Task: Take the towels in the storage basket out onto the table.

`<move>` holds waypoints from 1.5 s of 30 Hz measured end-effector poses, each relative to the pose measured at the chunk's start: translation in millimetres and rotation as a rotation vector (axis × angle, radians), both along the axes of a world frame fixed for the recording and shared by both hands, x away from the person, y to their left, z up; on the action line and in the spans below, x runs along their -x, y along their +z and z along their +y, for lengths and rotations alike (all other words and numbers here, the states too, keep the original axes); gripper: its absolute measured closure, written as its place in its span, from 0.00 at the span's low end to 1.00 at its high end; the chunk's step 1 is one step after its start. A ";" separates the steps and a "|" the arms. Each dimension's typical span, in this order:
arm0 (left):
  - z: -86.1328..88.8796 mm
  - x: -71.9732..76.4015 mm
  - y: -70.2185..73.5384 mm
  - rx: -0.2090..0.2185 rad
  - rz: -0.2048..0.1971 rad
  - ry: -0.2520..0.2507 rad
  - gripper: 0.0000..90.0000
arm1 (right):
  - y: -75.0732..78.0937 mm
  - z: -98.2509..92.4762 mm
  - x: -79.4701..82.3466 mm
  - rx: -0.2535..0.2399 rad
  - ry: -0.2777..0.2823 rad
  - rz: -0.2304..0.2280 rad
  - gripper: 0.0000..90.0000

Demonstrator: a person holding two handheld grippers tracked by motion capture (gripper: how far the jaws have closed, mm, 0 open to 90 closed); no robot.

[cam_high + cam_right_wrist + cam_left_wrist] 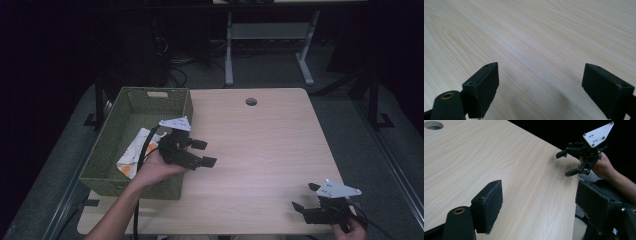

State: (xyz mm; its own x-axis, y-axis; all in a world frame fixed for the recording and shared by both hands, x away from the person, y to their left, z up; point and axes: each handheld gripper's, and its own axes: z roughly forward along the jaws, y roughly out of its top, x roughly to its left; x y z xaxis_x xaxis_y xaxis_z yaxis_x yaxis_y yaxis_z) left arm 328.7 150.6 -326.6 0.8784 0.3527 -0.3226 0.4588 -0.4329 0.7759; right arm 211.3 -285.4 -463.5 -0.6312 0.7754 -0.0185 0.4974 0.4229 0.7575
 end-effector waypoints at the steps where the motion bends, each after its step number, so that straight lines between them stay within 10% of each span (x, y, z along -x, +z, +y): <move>1: 2.3 -0.7 0.7 0.001 0.006 0.000 0.24 | 0.4 -0.2 0.4 -0.003 -0.003 0.002 0.15; 13: 40.1 -12.4 3.3 -0.030 0.029 0.012 0.24 | 0.6 0.8 0.3 0.002 0.000 0.000 0.15; 28: 97.8 -23.2 -0.5 -0.028 0.055 0.127 0.25 | 0.8 2.7 0.7 0.010 0.010 0.001 0.15; 45: 137.2 -37.1 -18.9 -0.125 0.088 0.272 0.26 | 0.9 3.8 1.3 0.011 0.013 0.006 0.15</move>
State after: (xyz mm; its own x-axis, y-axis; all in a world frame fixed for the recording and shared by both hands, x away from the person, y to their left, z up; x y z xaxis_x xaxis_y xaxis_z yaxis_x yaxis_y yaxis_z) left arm 365.9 287.8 -345.6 0.7173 0.6124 -0.3324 0.6336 -0.3746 0.6770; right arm 210.0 -281.6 -462.5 -0.6414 0.7669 -0.0232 0.4960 0.4375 0.7501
